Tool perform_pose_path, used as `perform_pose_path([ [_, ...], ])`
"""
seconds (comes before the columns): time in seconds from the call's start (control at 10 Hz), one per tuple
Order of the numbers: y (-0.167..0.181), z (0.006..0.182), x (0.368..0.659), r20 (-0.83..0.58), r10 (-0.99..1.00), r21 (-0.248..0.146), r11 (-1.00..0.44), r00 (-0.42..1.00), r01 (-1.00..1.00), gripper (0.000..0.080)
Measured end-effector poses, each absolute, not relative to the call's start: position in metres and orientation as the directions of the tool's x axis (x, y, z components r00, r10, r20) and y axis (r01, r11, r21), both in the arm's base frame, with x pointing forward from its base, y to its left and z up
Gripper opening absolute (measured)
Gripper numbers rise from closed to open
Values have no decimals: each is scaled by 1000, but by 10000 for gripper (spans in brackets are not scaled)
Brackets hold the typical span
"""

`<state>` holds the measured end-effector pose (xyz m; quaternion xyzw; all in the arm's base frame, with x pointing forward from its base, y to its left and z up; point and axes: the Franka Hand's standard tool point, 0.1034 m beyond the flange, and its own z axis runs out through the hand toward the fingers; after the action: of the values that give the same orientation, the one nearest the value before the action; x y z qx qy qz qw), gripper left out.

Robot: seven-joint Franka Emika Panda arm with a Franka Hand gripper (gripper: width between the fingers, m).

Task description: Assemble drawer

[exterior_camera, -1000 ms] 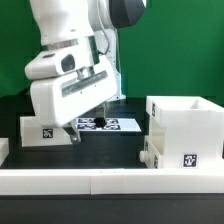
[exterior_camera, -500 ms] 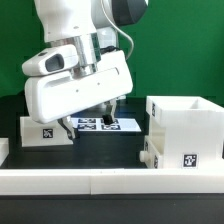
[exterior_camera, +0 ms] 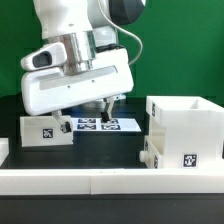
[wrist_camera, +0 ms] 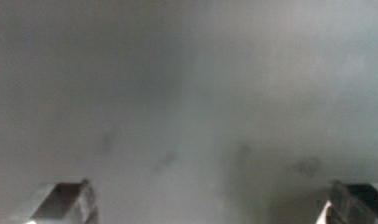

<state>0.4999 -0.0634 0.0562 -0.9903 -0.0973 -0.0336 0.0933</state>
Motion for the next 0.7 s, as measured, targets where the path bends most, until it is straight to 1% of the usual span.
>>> perform_pose_path([
  [0.2,-71,62,477,78,82,-159,-983,994,93,649],
  [0.3,-73,64,470,66,9,-167,-986,998,20,649],
  [0.4,-72,64,471,56,-55,-174,-984,997,-44,649],
  [0.6,-70,63,471,45,-116,-181,-978,992,-106,649],
  [0.7,-70,63,471,48,-101,-180,-979,994,-91,649],
])
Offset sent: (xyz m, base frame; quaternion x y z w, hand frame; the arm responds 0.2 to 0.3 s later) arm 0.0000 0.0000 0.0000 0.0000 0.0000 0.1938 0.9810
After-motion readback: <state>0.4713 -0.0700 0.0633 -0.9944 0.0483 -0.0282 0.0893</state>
